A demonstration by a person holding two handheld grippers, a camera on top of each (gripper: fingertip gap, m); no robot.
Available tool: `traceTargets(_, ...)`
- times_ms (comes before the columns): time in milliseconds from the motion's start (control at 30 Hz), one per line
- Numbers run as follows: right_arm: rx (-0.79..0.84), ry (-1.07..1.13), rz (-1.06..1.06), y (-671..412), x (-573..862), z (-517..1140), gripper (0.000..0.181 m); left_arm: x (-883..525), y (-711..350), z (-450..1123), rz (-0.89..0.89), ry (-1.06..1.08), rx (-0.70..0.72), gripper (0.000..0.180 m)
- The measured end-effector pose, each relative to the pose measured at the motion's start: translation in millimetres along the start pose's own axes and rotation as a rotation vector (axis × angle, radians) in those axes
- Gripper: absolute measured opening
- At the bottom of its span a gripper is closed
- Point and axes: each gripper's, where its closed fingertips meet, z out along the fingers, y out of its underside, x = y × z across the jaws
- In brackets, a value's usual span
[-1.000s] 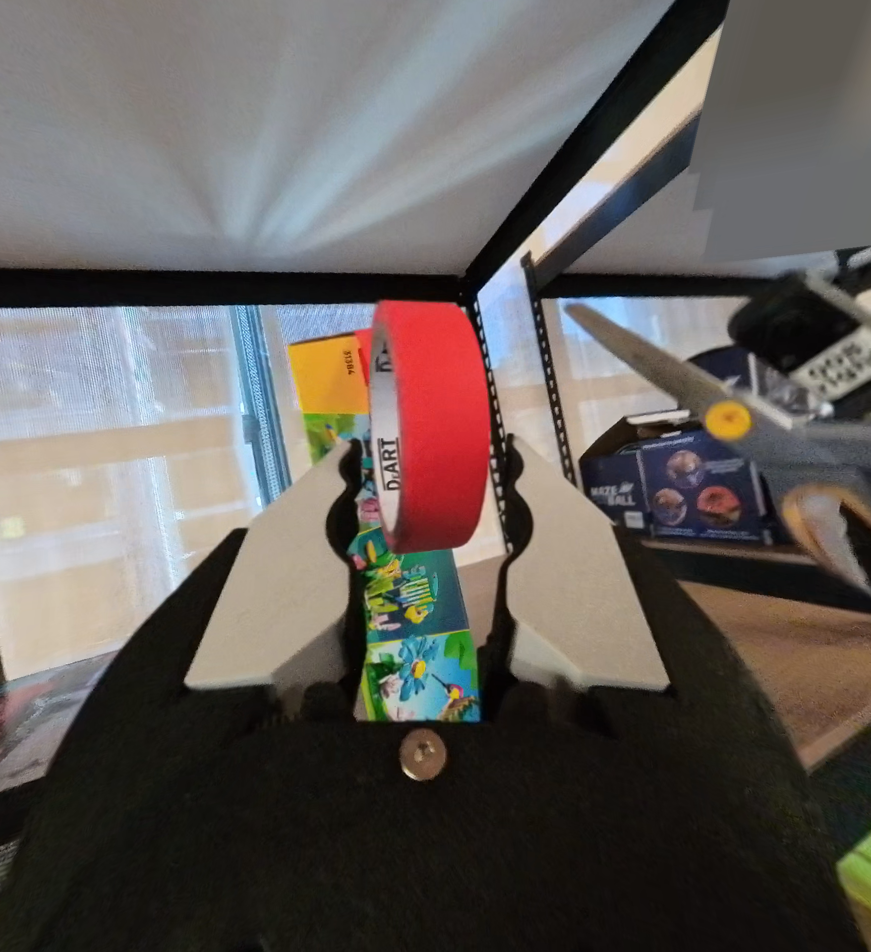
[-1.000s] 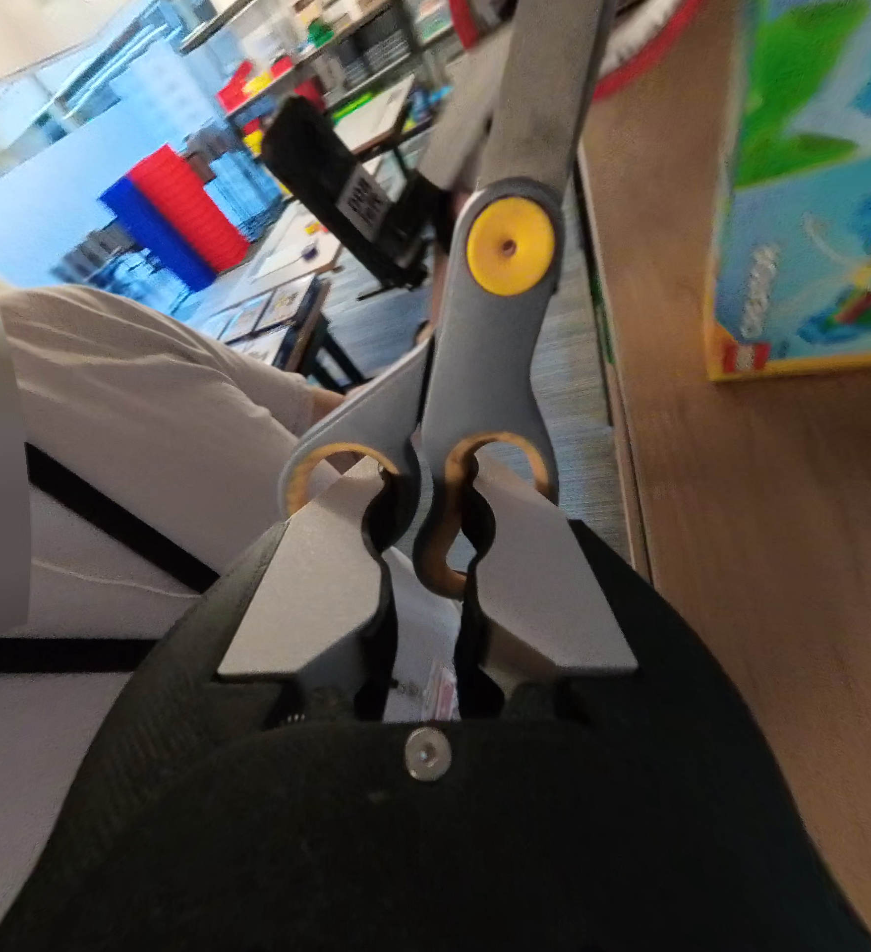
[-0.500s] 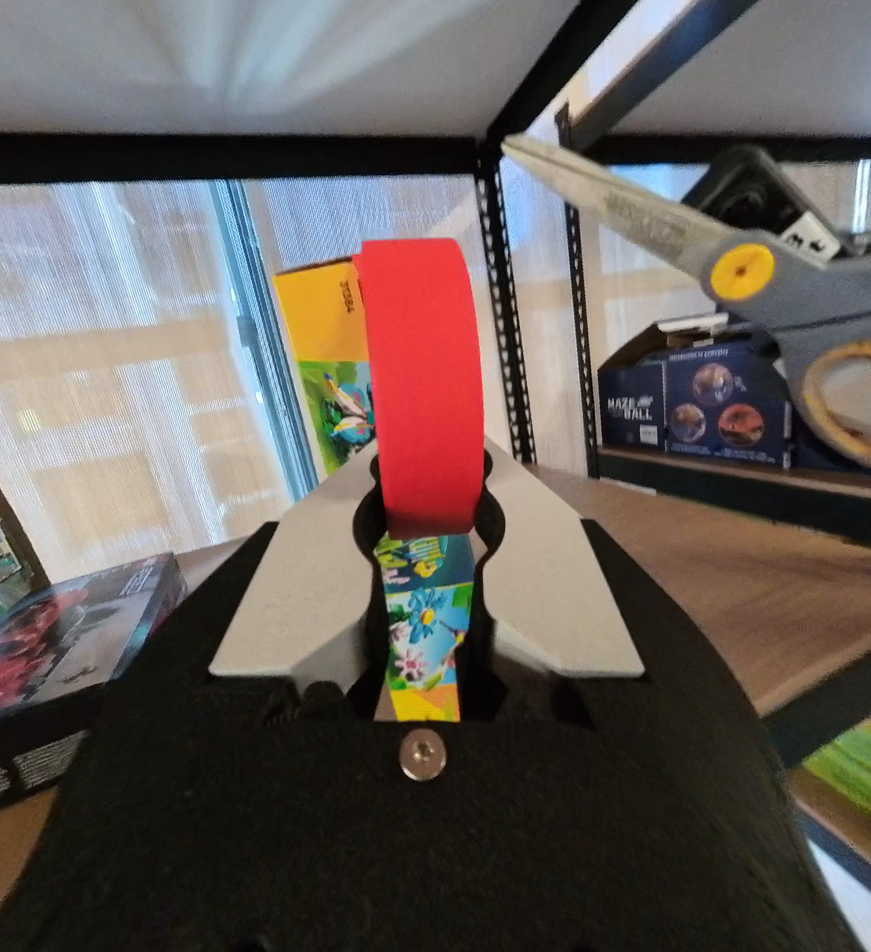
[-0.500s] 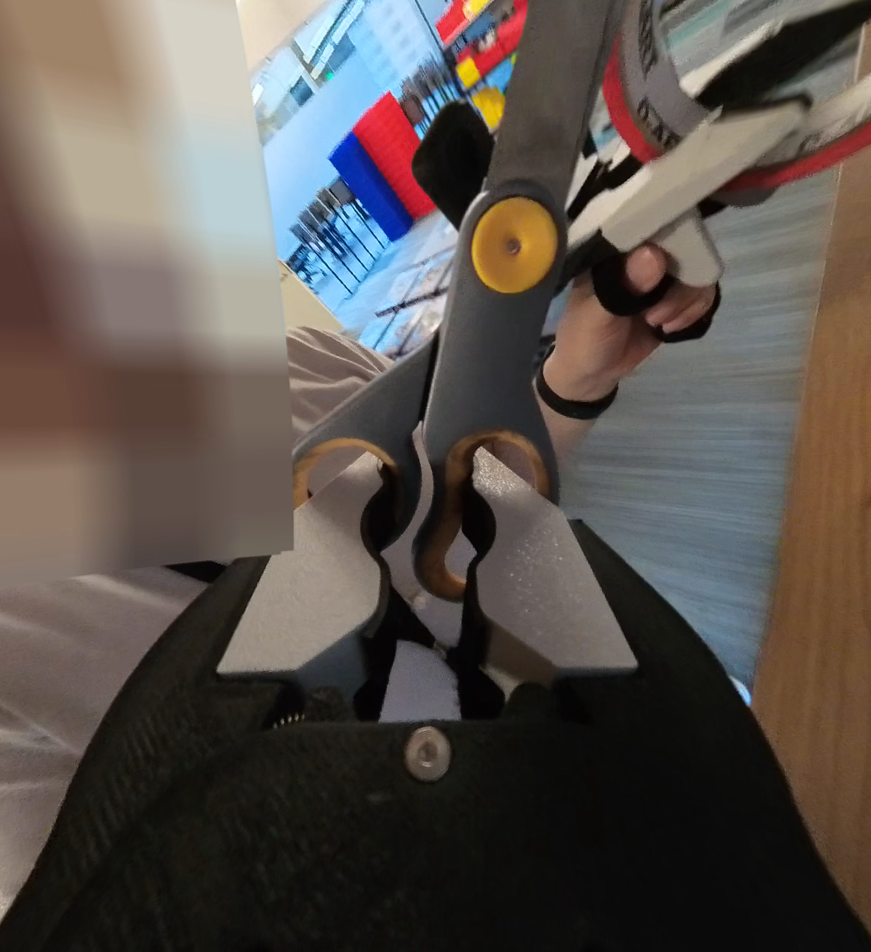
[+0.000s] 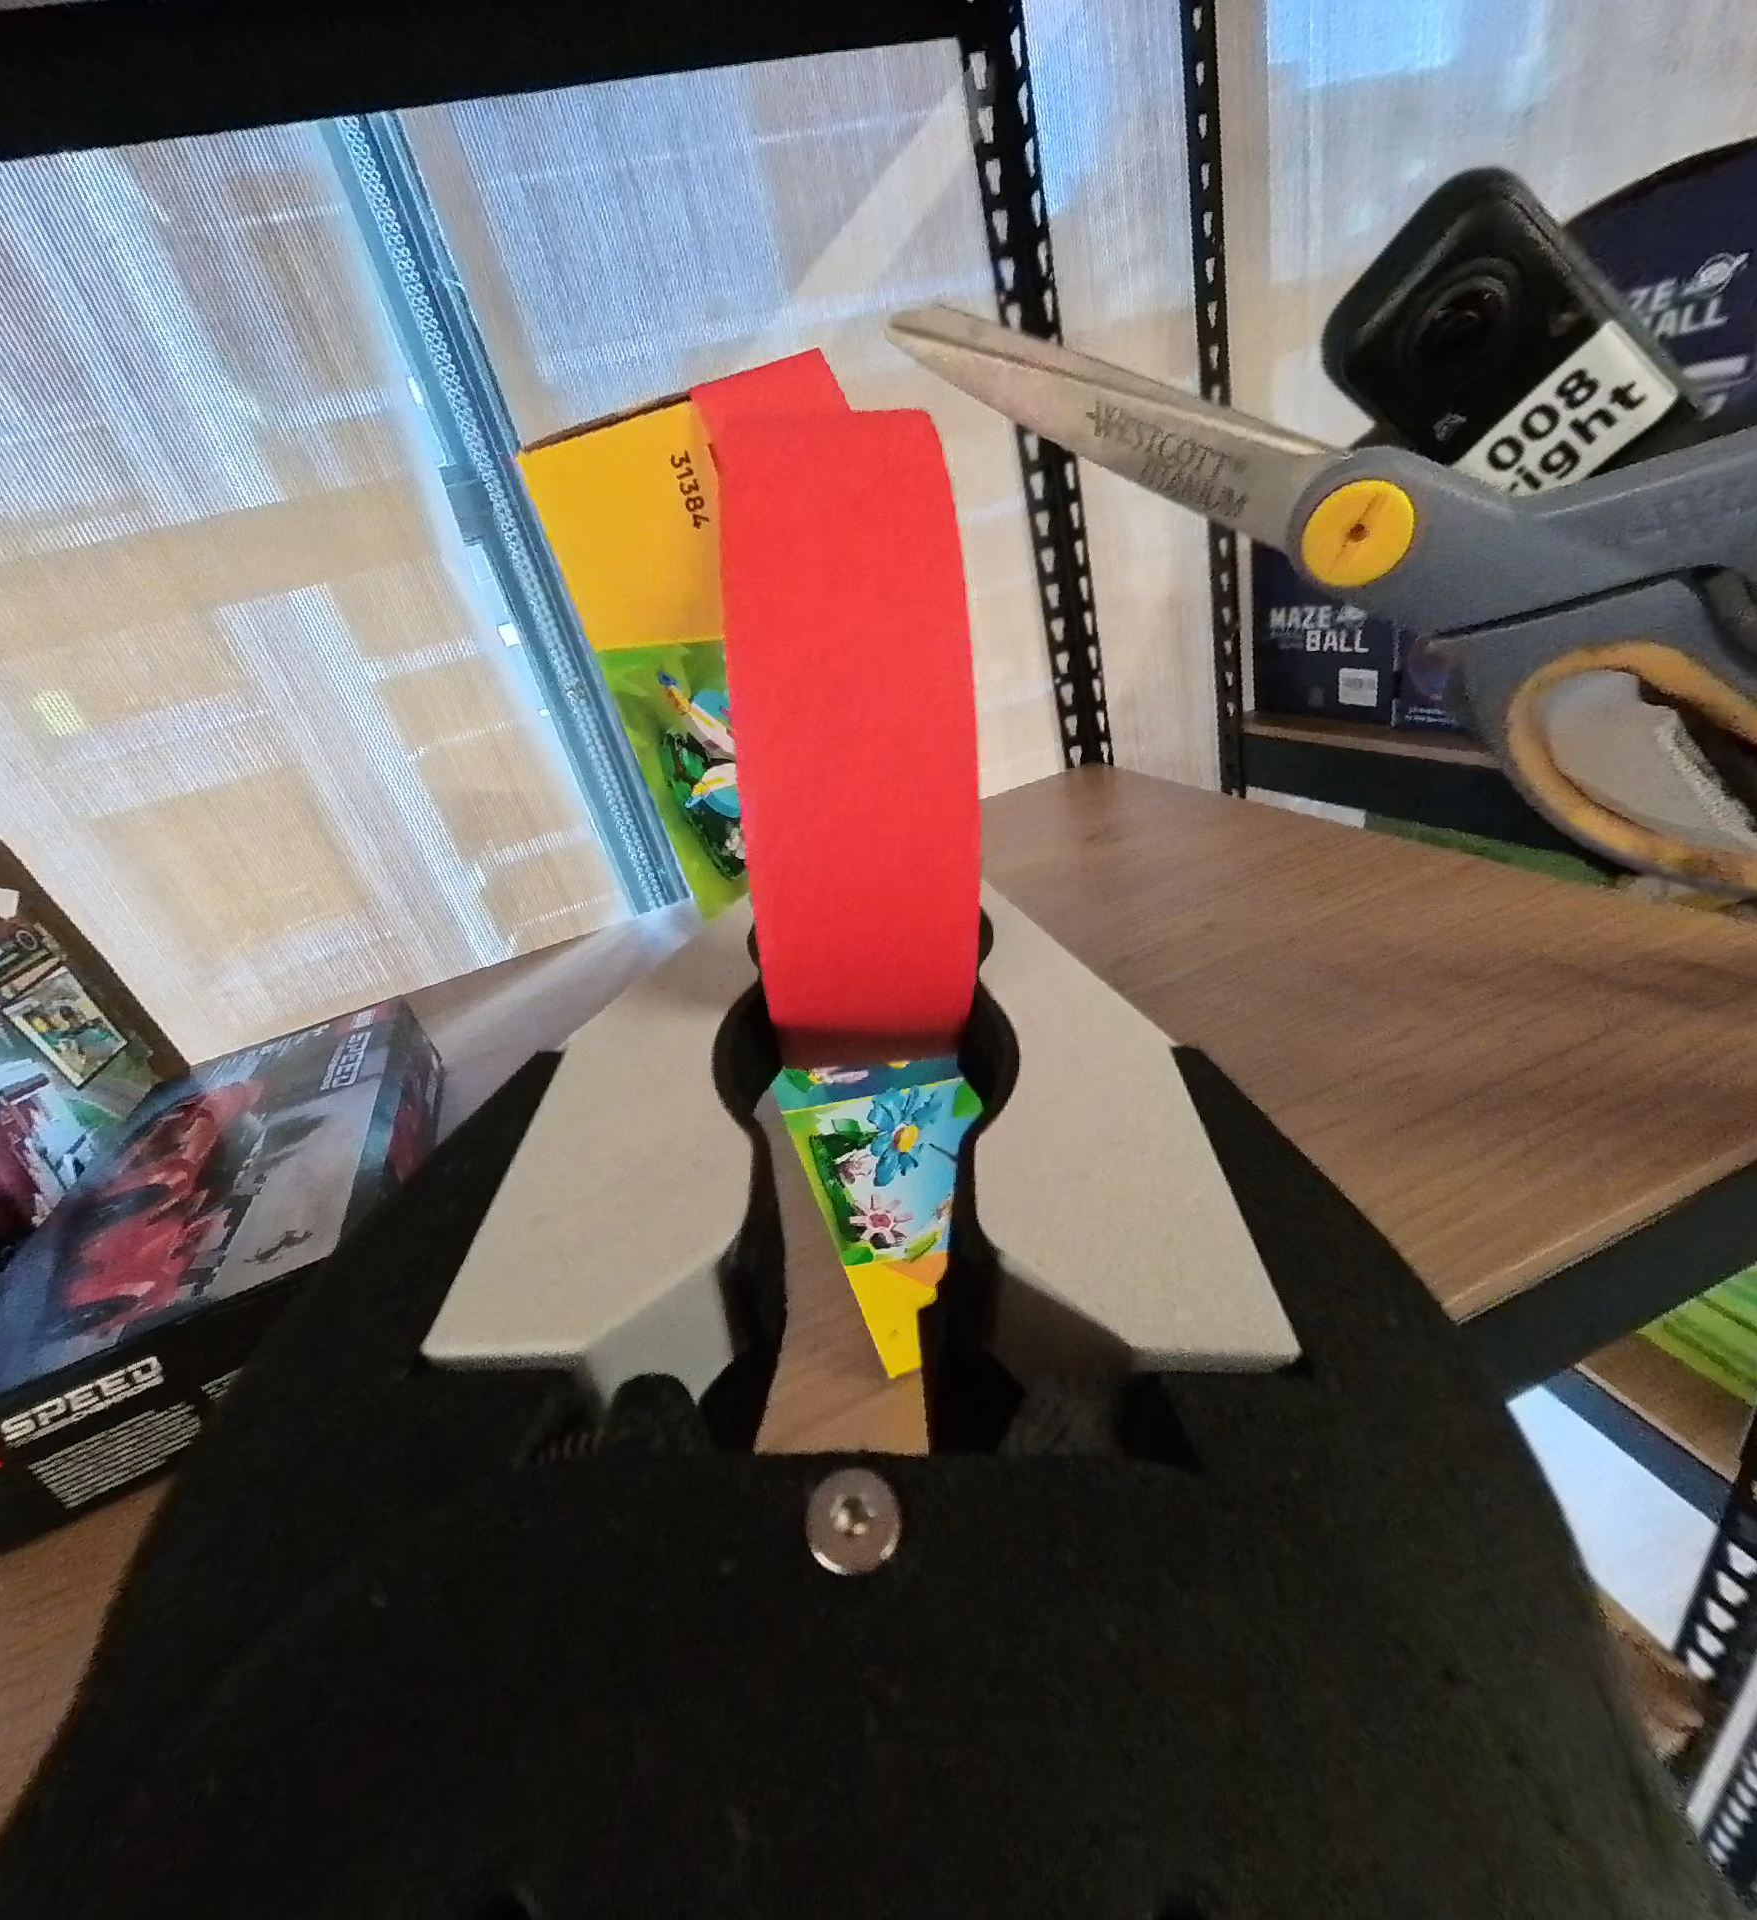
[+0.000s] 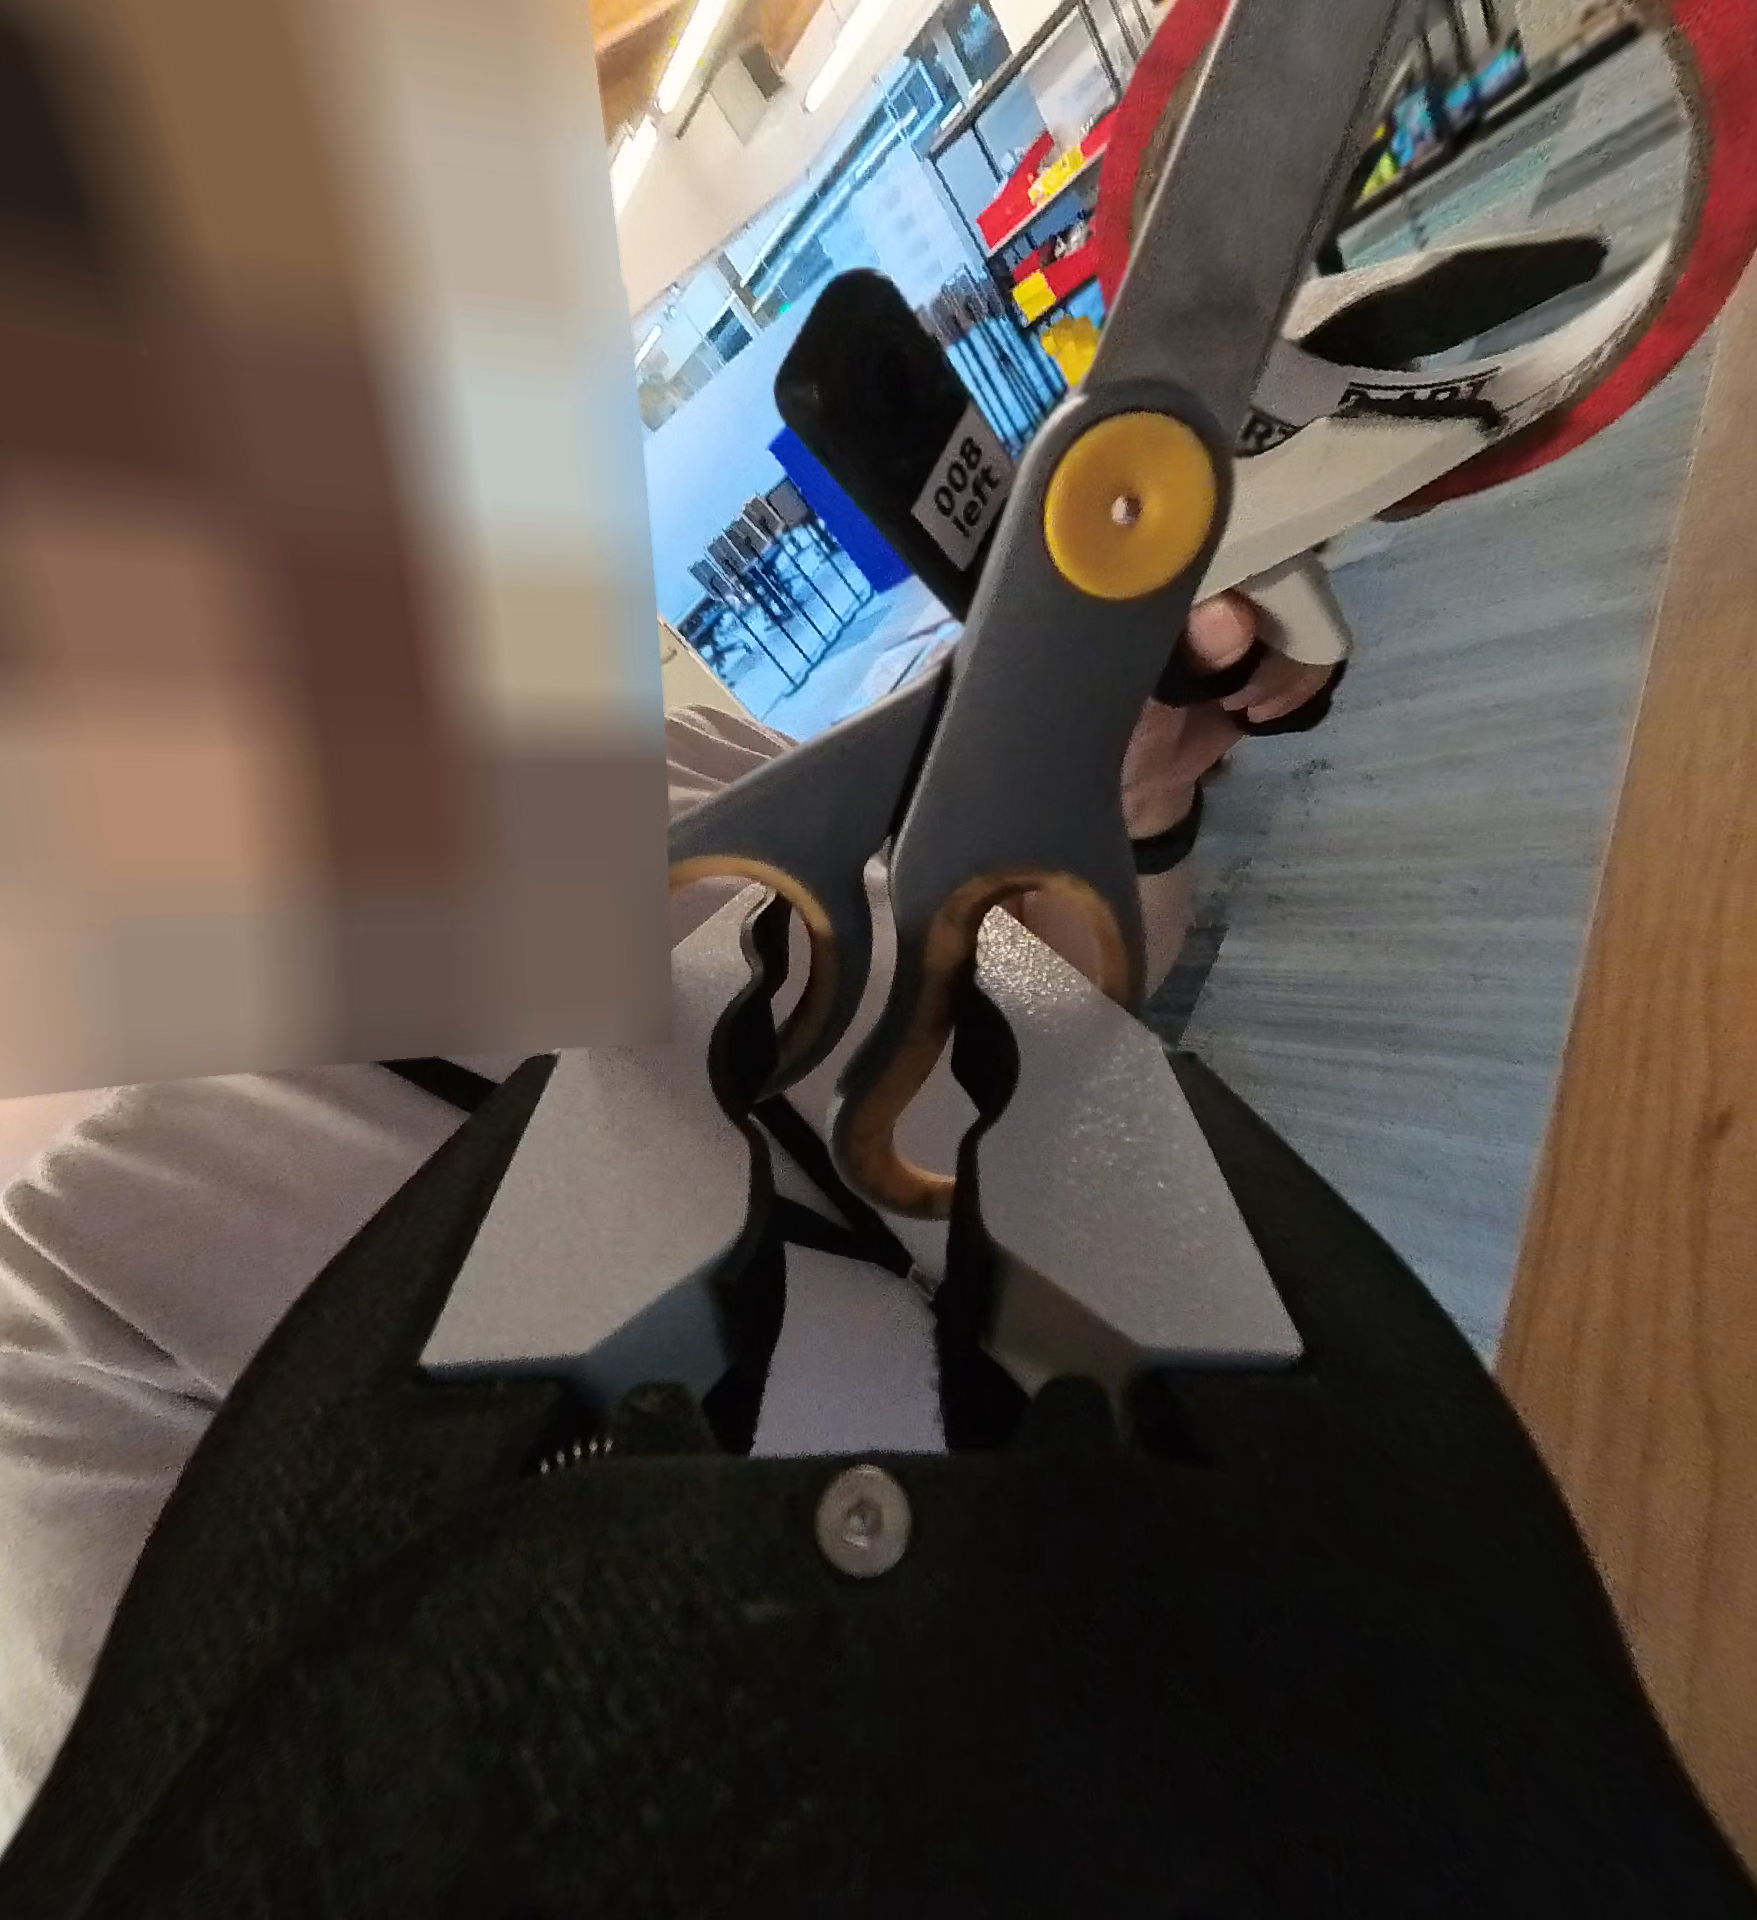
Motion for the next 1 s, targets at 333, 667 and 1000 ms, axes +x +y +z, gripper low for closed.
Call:
traceTargets(333, 0.052, 0.008, -0.028, 1, 4, -6, 0.035, -2, 5, 1, 0.010, -0.004, -0.051, 0.028)
traceTargets(667, 0.067, -0.008, -0.004, 11, 6, -8, 0.035, -2, 7, 2, 0.013, -0.016, -0.070, 0.028)
traceTargets(1000, 0.029, 0.001, -0.008, 18, 1, -6, 0.043, -1, 8, 2, 0.011, -0.026, -0.083, 0.028)
